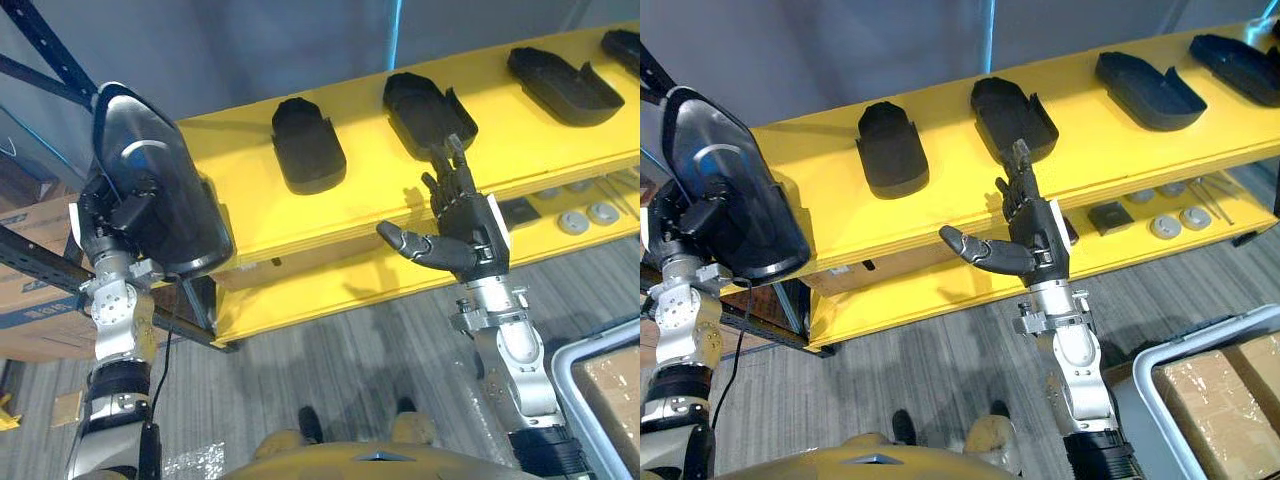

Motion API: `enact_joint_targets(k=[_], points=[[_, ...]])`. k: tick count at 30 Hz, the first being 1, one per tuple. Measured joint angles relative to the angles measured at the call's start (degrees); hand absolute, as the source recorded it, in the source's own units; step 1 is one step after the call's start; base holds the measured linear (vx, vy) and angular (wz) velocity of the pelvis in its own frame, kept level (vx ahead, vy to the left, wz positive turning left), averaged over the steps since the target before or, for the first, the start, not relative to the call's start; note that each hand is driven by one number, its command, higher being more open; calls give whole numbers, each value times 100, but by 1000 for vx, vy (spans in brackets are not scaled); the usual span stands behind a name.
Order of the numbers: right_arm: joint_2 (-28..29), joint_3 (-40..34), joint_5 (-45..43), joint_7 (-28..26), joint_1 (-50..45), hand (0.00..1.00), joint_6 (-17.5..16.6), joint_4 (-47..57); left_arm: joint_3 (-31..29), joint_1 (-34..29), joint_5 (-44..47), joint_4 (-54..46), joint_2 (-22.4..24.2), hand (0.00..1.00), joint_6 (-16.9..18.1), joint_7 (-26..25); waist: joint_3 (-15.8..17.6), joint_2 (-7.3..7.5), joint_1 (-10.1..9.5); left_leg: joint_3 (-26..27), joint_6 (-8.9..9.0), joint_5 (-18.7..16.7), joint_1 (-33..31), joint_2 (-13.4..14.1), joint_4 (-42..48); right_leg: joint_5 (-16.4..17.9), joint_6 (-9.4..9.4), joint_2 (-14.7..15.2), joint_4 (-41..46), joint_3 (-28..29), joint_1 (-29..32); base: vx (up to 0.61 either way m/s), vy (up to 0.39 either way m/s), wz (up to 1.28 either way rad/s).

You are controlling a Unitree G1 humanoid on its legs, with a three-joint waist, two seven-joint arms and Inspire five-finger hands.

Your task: Walk over and take three plastic housings, then place them on the shelf

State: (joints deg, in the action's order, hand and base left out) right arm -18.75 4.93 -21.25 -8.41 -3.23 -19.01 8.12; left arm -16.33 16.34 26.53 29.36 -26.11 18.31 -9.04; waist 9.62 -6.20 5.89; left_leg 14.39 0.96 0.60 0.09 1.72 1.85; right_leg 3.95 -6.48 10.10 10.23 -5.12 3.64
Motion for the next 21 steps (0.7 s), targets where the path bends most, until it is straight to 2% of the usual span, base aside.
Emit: enact_joint_targets(k=[3,6,10,14,20,21], points=[[-82,312,-1,-41,66,100,135,-25,6,185,179,152,-187,0,-246,-37,81,-77,66,40,20,39,-86,-3,-19,139,62,7,264,91,276,-96,-19,-8],[-71,519,-59,-60,140,100,233,-23,5,500,690,158,-306,0,-517,-71,268,-78,77,78,28,109,-171,0,-109,186,73,2,510,193,529,-80,-21,-8],[-61,771,-57,-43,145,100,403,163,4,656,877,128,-498,0,-1030,-98,400,-75,161,165,28,165,-199,-31,-206,244,52,65,790,242,755,-56,-11,-6],[-52,992,-57,25,127,100,412,565,-15,773,967,-22,-830,0,-1658,-101,482,-68,183,242,35,181,-314,-34,-177,251,37,84,993,279,949,0,0,0],[-64,1192,-57,113,123,100,441,835,-51,1052,960,-50,-1027,0,-2334,-198,682,-92,169,271,52,169,-385,-24,-88,340,65,142,1196,263,1059,0,0,0],[-65,1216,-58,143,123,100,459,844,-54,1064,960,-50,-1034,0,-2362,-213,684,-94,168,276,58,165,-404,-22,-85,344,68,143,1208,264,1083,-7,-14,3]])
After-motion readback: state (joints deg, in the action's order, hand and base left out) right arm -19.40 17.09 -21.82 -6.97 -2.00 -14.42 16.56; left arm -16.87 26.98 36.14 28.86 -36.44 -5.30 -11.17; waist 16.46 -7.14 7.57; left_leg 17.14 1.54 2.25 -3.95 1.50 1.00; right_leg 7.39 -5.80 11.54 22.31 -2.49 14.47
